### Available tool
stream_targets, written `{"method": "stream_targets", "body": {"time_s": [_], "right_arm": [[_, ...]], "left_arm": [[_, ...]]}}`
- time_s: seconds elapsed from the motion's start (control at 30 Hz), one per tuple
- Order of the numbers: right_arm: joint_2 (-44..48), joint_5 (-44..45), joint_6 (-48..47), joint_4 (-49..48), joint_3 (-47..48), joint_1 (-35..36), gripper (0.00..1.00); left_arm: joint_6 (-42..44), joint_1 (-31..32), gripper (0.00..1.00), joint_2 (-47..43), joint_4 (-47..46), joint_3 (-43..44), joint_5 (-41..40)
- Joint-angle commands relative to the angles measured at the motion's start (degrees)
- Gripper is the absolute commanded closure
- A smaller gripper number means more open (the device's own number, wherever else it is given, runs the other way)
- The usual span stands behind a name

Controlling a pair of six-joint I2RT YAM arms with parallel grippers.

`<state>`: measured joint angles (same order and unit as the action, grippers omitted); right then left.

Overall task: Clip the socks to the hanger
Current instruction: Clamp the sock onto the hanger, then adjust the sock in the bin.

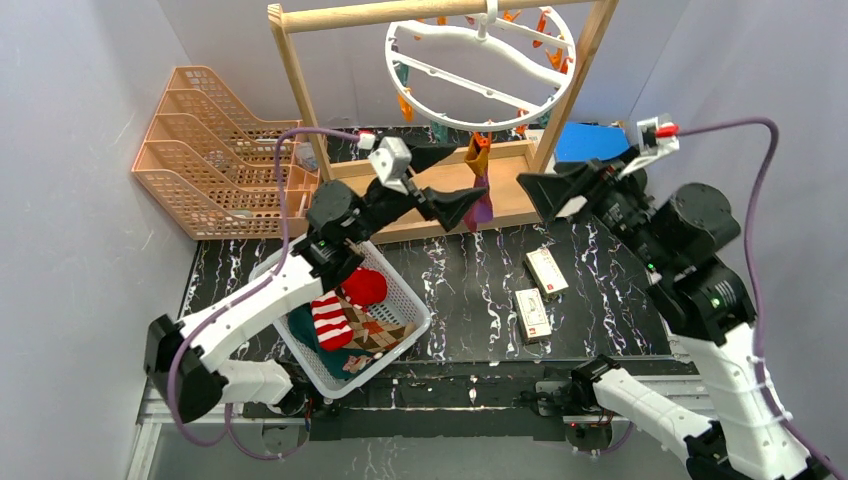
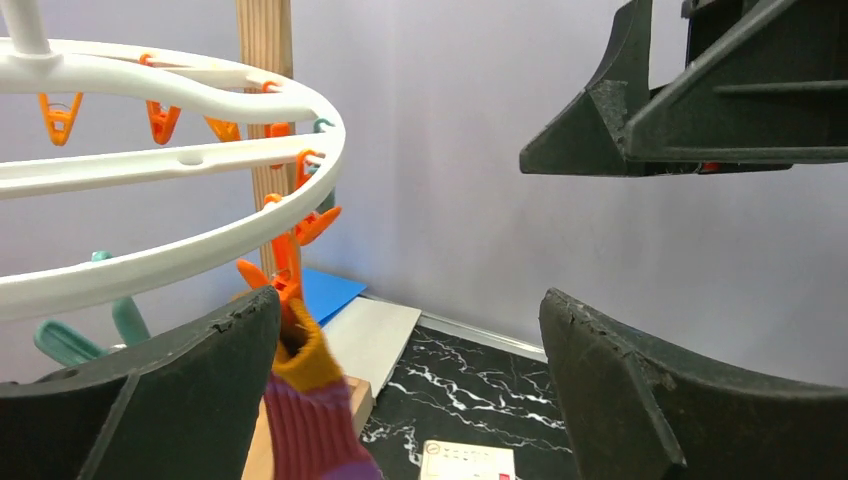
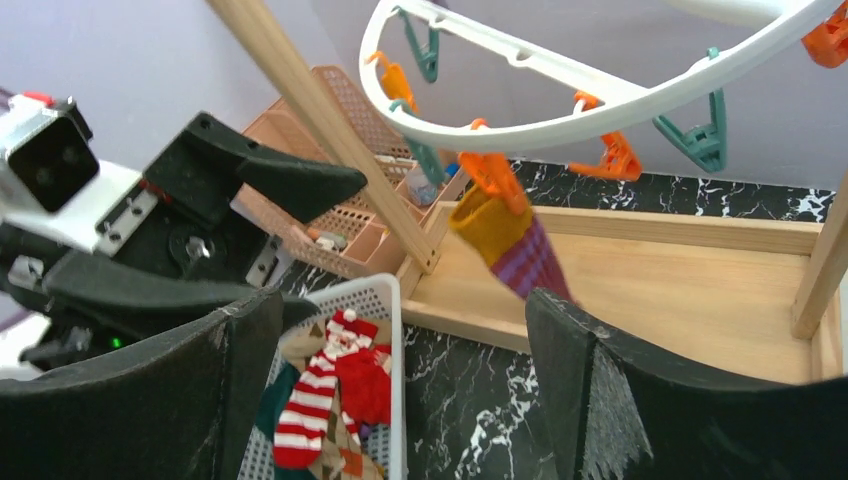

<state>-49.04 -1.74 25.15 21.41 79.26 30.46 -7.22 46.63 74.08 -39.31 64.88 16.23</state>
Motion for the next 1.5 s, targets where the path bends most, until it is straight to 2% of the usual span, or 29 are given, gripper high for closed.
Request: {"method": "stream_targets", "body": {"time_s": [0.0,0.1,0.2,0.3,0.43,0.6,0.7,0.87,0.93,1.03,1.1,1.2,1.27,1.4,1.47], "right_arm": [[3.89,-5.99,-5.00,4.78,-2.27,-0.04,0.01],[4.94,-7.69,-6.20,8.22,-3.00,0.00,0.03],[4.18,-8.59,-7.37,12.01,-3.41,-0.03,0.07],[2.55,-10.51,-8.91,14.34,-3.93,-0.04,0.14],[2.36,-13.93,-6.99,8.22,-7.39,-0.08,0.17],[-0.25,-15.85,-3.78,1.48,-12.07,2.34,0.21],[-2.47,-6.89,-3.93,-0.21,-14.52,12.72,0.22],[-13.06,23.41,-7.53,-3.24,-13.68,43.31,0.20],[-18.72,27.82,-8.64,-4.95,-12.33,47.84,0.19],[-24.83,26.99,-7.28,-11.61,-13.43,48.20,0.21],[-28.71,22.88,-6.45,-17.19,-13.78,47.83,0.23],[-37.10,15.67,-1.84,-18.96,-11.07,45.54,0.27],[-42.18,10.20,1.75,-23.06,-10.67,43.93,0.34],[-48.41,4.96,12.68,-25.55,-9.82,40.50,0.39],[-50.20,4.19,15.29,-26.38,-10.04,40.21,0.39]], "left_arm": [[-0.90,0.16,0.02,-8.41,3.18,-4.83,-0.23],[-0.28,0.17,0.02,-16.40,11.08,-9.24,-2.82],[0.67,0.13,0.02,-25.12,21.42,-14.01,-9.80],[0.56,0.14,0.01,-34.40,31.66,-17.94,-20.06],[0.45,0.13,0.02,-44.52,43.69,-20.70,-32.44],[-1.03,0.13,0.02,-51.91,50.53,-22.49,-47.03],[-1.69,0.14,0.02,-53.35,52.86,-23.40,-53.13],[-1.37,0.13,0.02,-53.58,54.86,-23.98,-57.63],[-1.80,0.15,0.02,-54.02,54.89,-24.26,-59.74],[-3.28,0.19,0.02,-55.58,55.71,-24.20,-63.70],[-4.21,0.13,0.02,-56.84,57.02,-23.58,-66.70],[-5.86,0.13,0.02,-57.89,61.24,-21.96,-69.25],[-7.29,0.20,0.02,-58.28,64.42,-20.89,-69.21],[-10.84,0.18,0.02,-60.22,68.77,-20.28,-68.05],[-12.23,0.14,0.02,-61.45,69.52,-20.88,-67.88]]}}
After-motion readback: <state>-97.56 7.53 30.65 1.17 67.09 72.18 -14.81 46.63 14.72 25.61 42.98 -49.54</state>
